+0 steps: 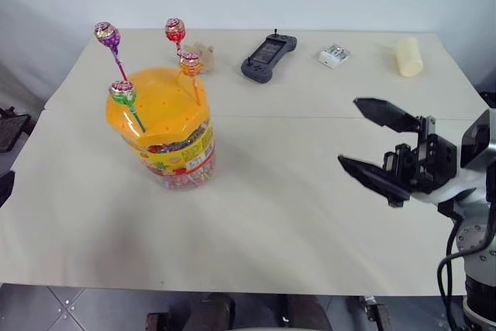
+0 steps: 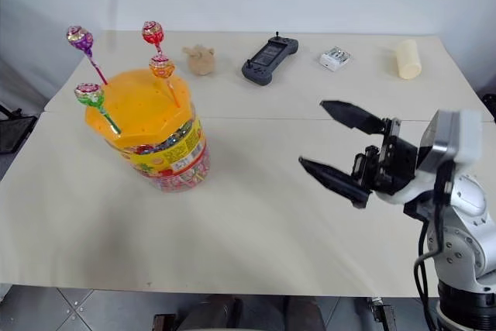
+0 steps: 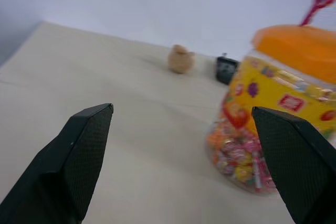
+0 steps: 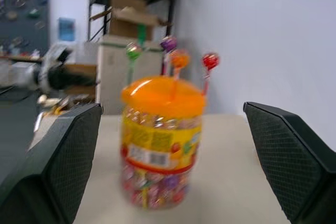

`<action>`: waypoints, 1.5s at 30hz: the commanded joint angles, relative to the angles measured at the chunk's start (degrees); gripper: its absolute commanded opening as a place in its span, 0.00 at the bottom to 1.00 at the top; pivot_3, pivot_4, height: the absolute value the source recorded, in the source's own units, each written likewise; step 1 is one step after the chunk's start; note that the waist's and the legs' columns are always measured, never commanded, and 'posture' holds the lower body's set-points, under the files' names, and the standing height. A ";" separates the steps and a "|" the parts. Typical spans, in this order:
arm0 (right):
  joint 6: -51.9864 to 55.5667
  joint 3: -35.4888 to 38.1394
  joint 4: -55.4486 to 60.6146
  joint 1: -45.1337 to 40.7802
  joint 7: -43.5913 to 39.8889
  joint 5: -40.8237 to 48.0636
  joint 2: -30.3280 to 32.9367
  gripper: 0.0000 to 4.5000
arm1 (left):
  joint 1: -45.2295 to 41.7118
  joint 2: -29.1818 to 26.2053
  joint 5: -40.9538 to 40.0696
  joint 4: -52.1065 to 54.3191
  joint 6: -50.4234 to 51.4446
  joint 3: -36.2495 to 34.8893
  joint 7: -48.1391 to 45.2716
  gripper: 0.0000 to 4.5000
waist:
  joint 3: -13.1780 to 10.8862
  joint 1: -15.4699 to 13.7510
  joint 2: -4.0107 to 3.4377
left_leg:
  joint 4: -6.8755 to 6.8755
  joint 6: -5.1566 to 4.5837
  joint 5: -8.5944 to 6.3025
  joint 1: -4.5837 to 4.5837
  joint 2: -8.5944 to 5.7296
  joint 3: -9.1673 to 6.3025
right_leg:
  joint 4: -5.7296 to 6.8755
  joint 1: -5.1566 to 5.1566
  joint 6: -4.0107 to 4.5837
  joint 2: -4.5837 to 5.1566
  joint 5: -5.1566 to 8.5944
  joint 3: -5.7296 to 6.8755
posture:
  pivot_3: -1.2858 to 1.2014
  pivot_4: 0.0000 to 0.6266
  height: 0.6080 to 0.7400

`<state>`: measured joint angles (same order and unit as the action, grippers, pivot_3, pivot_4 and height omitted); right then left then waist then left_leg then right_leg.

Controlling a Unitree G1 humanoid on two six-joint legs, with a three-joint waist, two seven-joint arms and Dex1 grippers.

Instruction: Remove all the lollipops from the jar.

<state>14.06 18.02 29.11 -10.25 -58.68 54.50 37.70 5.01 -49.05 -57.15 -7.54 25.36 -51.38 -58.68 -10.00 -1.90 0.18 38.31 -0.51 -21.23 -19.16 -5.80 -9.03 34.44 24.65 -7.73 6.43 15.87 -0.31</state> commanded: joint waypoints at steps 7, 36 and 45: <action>-2.21 3.39 -1.44 1.31 -4.12 -0.92 1.33 1.00 | -26.65 -2.15 6.07 3.11 -1.17 19.14 1.23 1.00 | -0.03 0.89 -0.05 | -0.08 0.11 0.04 0.02 0.11 0.13 | 0.23 0.21 0.01 -0.09 -0.07 -0.10 | 0.52 0.24 1.00; 1.79 0.48 5.35 -3.45 5.57 9.34 -1.32 1.00 | -53.46 -1.43 -0.11 -14.11 13.65 17.17 1.82 0.01 | -0.09 1.98 0.05 | 0.72 0.24 0.04 -0.36 0.12 0.36 | 1.06 0.73 0.06 -0.17 -0.06 -0.23 | 0.52 0.24 1.00; 2.23 -7.22 -2.95 -13.20 -2.79 3.60 -1.68 1.00 | -25.61 -17.37 9.99 -16.80 21.06 4.51 4.31 0.01 | -0.14 3.87 -0.07 | 0.37 0.25 0.02 -0.14 0.15 0.61 | 1.20 0.86 0.10 -0.29 -0.04 -0.57 | 0.52 0.24 1.00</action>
<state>16.61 12.11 26.51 -21.91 -59.35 59.41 35.83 -24.75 -64.42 -49.74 -24.26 44.96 -42.31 -53.91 -10.14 1.97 0.11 38.61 -0.26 -21.20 -19.28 -5.63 -8.40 35.64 25.52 -7.61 5.97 15.84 -0.92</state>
